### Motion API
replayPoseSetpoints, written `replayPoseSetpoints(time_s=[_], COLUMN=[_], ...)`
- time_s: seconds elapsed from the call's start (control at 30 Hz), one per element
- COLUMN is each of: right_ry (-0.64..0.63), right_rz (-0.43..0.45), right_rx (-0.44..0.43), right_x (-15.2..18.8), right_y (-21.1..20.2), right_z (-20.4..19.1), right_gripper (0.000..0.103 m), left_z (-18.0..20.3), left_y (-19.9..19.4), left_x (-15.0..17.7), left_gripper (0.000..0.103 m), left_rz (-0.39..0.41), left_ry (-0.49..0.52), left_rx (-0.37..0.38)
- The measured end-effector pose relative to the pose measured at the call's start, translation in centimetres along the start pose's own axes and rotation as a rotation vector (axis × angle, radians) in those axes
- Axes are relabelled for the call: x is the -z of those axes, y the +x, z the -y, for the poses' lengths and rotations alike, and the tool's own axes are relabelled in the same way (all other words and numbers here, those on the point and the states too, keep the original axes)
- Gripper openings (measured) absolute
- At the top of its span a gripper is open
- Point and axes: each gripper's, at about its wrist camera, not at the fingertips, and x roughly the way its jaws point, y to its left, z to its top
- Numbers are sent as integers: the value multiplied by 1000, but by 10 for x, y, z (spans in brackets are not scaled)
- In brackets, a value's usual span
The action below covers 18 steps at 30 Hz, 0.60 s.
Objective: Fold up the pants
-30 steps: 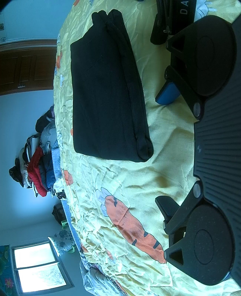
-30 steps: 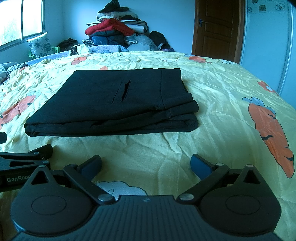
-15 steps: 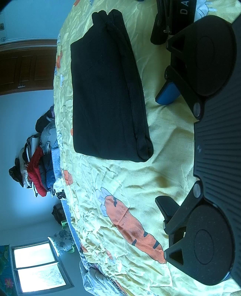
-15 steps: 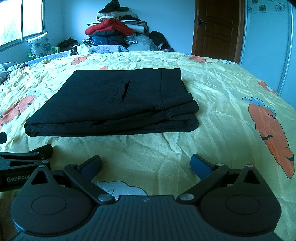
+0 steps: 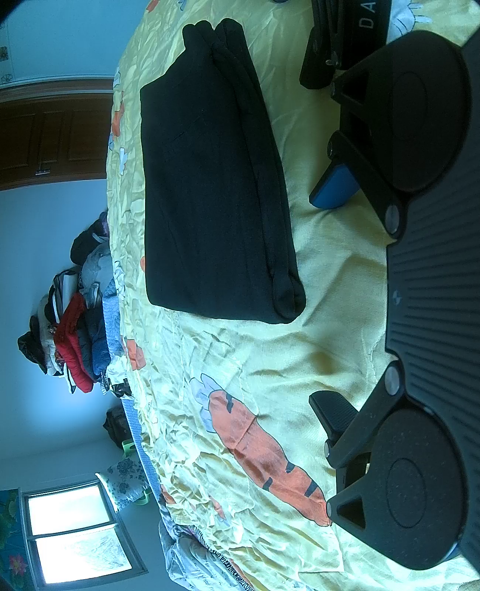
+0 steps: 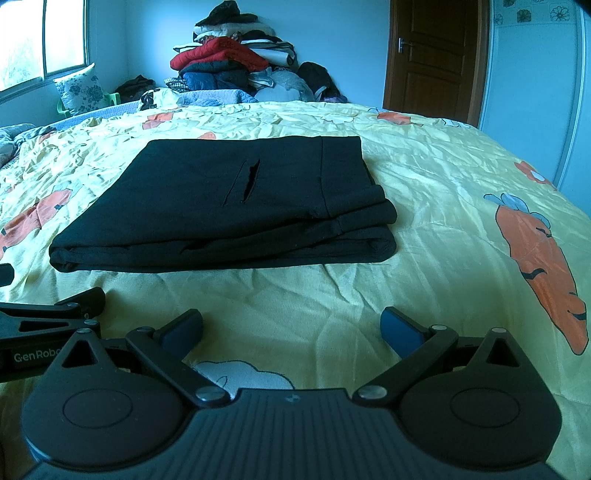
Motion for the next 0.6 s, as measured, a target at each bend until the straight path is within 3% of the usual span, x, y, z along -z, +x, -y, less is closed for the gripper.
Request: replayPoseSetpoints(time_s=[0.33,0.6], right_ry=[0,0], right_rz=[0,1], right_rx=[-1,-1], right_x=[0,0], right_y=[0,0], right_z=[0,0], right_gripper=[103,103], left_z=[-7,-32], left_y=[0,-15], left_x=[-1,-10], left_gripper=[103,103], left_rz=[-10,60], left_ry=[-34,-173], left_rx=[32,-110])
